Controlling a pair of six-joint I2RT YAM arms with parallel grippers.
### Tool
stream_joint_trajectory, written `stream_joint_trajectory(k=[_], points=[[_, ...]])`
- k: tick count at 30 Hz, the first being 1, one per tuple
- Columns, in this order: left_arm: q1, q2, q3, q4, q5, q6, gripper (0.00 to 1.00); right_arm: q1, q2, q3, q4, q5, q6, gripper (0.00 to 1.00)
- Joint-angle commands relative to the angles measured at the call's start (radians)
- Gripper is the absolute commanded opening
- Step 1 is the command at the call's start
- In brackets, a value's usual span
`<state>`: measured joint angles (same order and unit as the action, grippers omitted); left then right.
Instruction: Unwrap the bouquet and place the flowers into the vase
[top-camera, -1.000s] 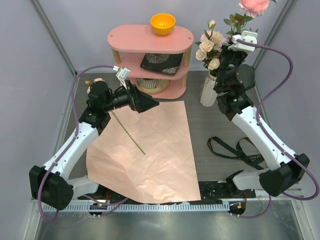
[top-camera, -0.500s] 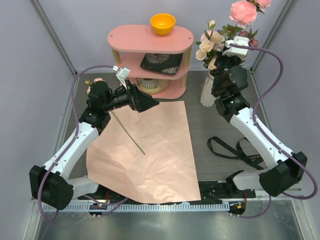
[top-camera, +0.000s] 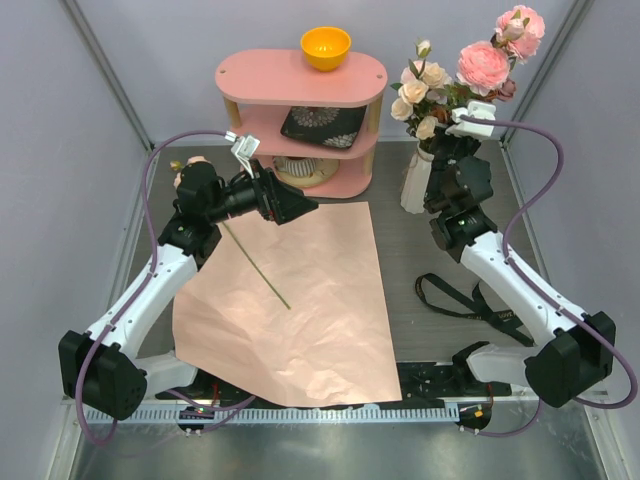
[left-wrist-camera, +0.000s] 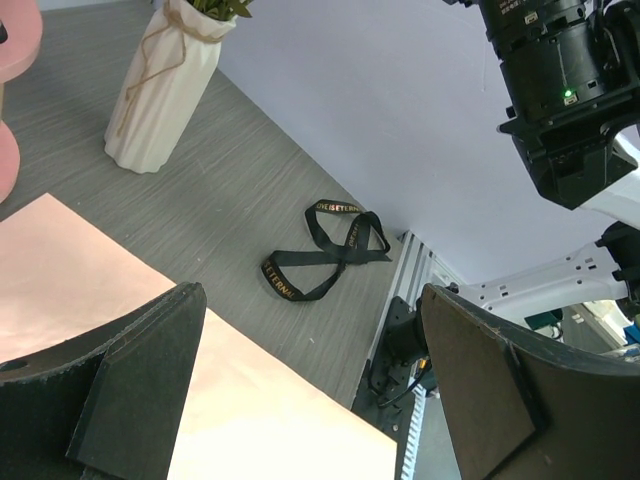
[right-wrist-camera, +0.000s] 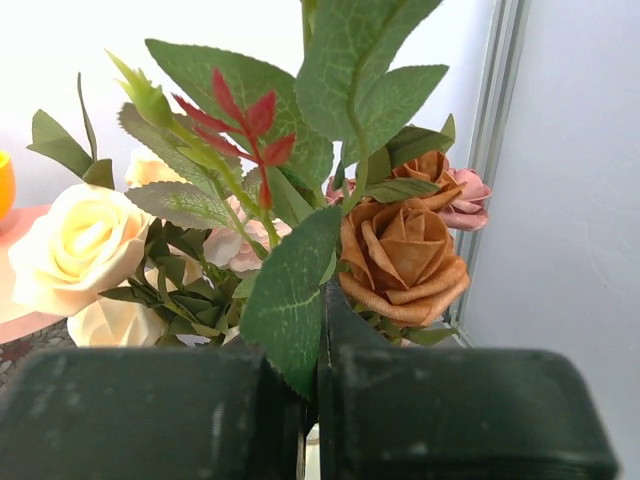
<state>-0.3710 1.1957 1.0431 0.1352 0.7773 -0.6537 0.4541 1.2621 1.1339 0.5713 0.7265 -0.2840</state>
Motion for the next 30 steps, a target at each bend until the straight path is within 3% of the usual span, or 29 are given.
stream_joint_trajectory(k=[1,6,17,26,30], points=[[0.004,-0.004,0.023,-0.005,-0.009,0.022,0.93,-0.006,0.005,-0.089,-0.017,0.054,0.037,0.04],[0.004,-0.004,0.023,-0.011,-0.015,0.029,0.93,-0.018,0.02,-0.108,-0.028,0.057,0.078,0.04],[0.004,-0.004,0.023,-0.013,-0.016,0.026,0.93,-0.061,0.039,0.079,-0.148,0.068,0.138,0.01],[0.004,-0.001,0.023,-0.016,-0.019,0.025,0.93,-0.065,0.051,-0.045,-0.166,0.054,0.175,0.02],[0.004,-0.005,0.024,-0.023,-0.027,0.034,0.93,-0.068,0.076,-0.063,-0.194,0.06,0.204,0.07]])
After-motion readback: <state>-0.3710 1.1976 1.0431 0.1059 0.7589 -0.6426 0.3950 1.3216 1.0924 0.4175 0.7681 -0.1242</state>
